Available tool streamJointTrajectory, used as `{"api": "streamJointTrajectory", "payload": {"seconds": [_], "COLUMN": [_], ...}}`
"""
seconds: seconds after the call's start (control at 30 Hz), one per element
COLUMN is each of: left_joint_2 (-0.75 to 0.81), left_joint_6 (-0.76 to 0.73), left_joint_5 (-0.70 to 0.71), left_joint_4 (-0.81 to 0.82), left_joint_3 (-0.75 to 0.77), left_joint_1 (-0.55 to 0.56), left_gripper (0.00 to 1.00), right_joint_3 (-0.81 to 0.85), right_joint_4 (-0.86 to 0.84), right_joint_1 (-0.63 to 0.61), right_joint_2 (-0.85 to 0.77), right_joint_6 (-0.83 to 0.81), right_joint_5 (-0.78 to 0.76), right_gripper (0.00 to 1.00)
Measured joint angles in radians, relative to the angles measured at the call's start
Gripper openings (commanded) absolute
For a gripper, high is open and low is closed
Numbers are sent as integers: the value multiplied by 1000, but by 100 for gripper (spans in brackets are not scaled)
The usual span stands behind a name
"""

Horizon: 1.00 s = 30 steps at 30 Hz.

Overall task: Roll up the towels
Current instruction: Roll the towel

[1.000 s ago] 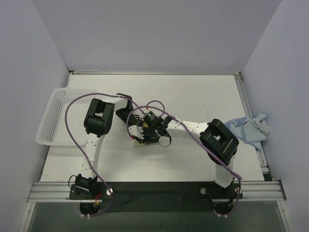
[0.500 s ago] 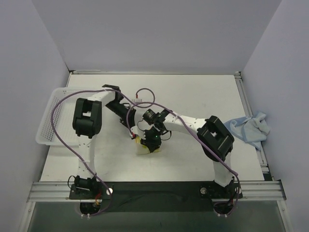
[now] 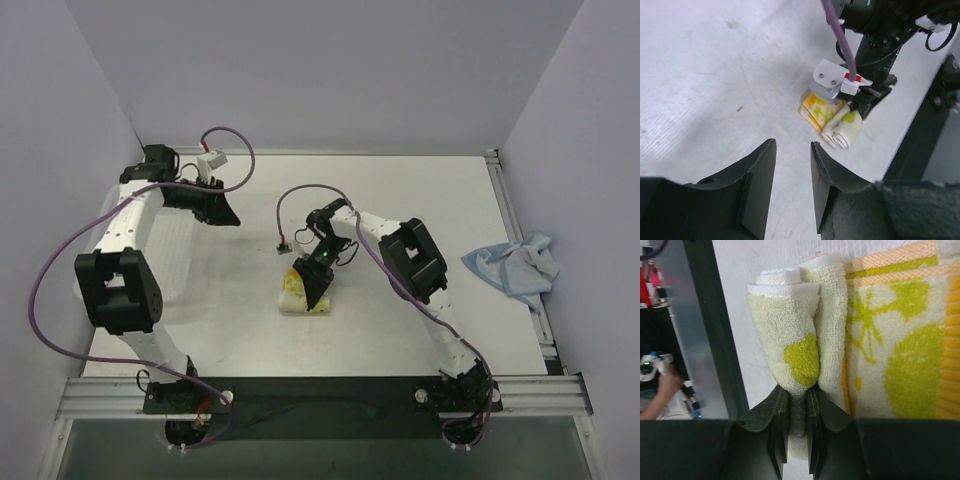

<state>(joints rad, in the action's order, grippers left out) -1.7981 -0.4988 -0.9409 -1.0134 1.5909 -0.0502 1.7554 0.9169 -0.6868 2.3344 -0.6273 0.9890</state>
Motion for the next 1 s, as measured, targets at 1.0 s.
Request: {"api": "streamJointTrajectory", "payload": {"seconds": [1.0], "left_joint_2": [365], "left_joint_6": [-205], "left_joint_5": [597], "left_joint_4": [620], "left_joint_3": [-809], "left_joint_1": [837], "left_gripper": [47], "right_joint_3": [284], "right_joint_4": [424], "right_joint_1": [45], "right_joint_2": [321], "right_joint_6": [-101], "right_joint_5": [293], "right_gripper": [0]}}
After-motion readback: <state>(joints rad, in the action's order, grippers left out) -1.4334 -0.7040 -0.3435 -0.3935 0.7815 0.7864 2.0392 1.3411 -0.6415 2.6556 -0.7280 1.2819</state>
